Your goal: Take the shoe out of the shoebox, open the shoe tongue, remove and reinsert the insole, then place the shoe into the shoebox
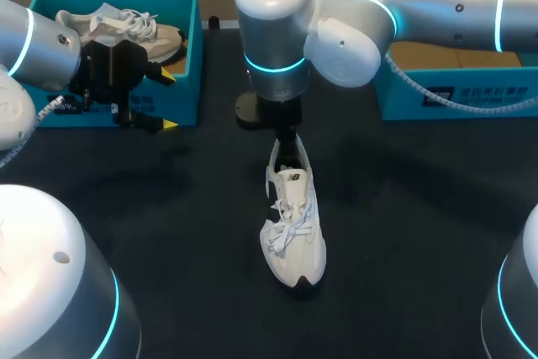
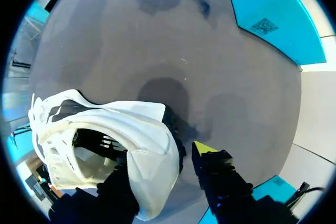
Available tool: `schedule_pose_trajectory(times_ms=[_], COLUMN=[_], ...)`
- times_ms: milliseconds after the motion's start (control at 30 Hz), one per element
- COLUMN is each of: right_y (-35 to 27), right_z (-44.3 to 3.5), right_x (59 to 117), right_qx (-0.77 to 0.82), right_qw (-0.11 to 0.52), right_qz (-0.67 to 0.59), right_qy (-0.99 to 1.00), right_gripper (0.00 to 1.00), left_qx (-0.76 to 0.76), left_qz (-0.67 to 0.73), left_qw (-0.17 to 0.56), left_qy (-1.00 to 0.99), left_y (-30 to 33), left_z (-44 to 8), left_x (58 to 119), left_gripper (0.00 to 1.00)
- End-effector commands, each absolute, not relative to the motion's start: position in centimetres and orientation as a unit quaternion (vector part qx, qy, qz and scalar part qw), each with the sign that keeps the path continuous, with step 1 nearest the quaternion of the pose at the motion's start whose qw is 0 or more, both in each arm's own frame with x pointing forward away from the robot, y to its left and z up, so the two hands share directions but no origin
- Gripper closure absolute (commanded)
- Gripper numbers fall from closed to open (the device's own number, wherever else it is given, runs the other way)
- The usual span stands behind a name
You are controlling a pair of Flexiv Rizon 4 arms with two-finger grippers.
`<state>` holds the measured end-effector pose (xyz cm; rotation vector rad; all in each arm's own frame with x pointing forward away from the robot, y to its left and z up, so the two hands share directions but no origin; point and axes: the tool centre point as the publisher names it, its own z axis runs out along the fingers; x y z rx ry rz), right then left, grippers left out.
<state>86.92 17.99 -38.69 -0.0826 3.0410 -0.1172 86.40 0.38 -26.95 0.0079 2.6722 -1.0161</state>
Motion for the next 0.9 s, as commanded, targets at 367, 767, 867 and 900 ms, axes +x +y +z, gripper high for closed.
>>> schedule_pose_trajectory(times_ms=[367,767,867,900], right_y=[18.3,17.9,17.8,17.8], right_z=[-39.6,-34.1,-32.3,-31.7], right_x=[86.7,86.6,86.6,86.6], right_qx=[-0.004,-0.006,-0.012,-0.018], right_qw=[0.038,0.03,0.027,0.023], right_qz=[-0.048,-0.064,-0.068,-0.076], right_qy=[0.998,0.998,0.997,0.997], right_gripper=[1.0,1.0,1.0,1.0], left_qx=[0.003,0.003,0.003,0.003], left_qz=[-0.35,-0.35,-0.35,-0.35], left_qw=[0.141,0.141,0.141,0.141], left_qy=[0.926,0.926,0.926,0.926], left_y=[0.4,0.4,0.4,0.4], left_z=[-26.9,-26.9,-26.9,-26.9], left_x=[86.3,86.3,86.3,86.3], left_gripper=[0.0,0.0,0.0,0.0])
